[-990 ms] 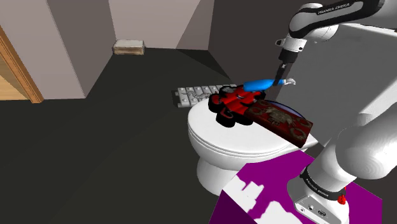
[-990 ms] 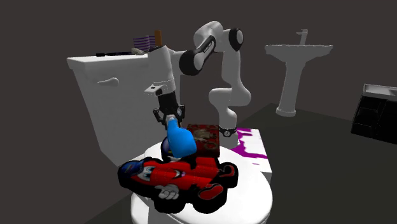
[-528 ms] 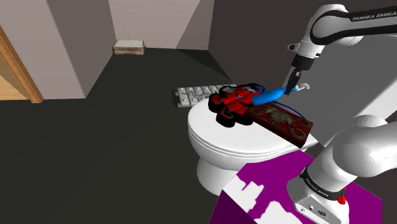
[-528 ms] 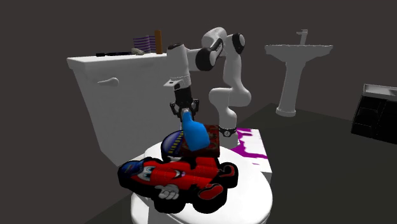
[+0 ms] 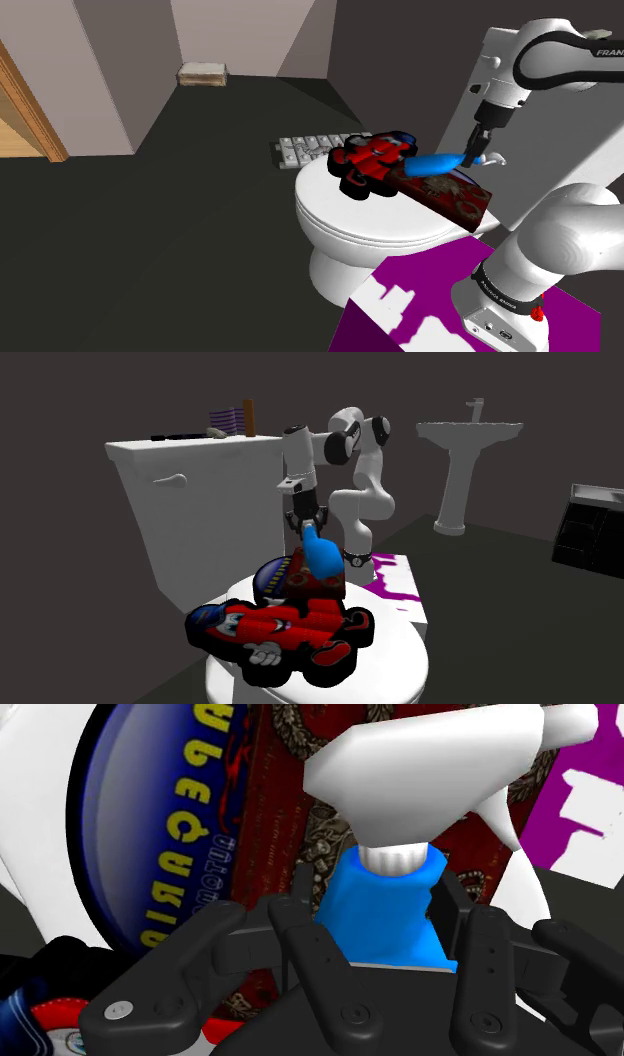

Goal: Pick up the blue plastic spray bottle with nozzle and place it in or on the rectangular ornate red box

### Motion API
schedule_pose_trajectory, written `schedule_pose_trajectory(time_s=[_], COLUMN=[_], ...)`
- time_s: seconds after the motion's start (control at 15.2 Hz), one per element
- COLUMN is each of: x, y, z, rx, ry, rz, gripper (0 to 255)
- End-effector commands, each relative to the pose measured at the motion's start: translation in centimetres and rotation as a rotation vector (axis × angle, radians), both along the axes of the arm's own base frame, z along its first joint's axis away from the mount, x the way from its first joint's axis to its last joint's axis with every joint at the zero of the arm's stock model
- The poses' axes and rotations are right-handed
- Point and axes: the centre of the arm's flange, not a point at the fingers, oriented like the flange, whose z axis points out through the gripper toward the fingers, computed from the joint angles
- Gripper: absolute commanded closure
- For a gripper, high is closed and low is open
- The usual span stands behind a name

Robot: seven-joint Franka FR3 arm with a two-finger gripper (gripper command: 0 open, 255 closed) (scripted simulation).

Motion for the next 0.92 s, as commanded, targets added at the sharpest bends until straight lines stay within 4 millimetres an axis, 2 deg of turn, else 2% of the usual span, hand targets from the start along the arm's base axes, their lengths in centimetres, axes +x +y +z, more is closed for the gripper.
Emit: schedule_pose_trajectory(time_s=[0.0,0.59,0.86], x=[-0.1,-0.1,-0.1], y=[0.2,0.2,0.2], z=[-1.1,-5.8,-6.1], rx=[0.0,0.0,0.0], ry=[0.0,0.0,0.0], rz=[0.0,0.0,0.0], gripper=[255,255,255])
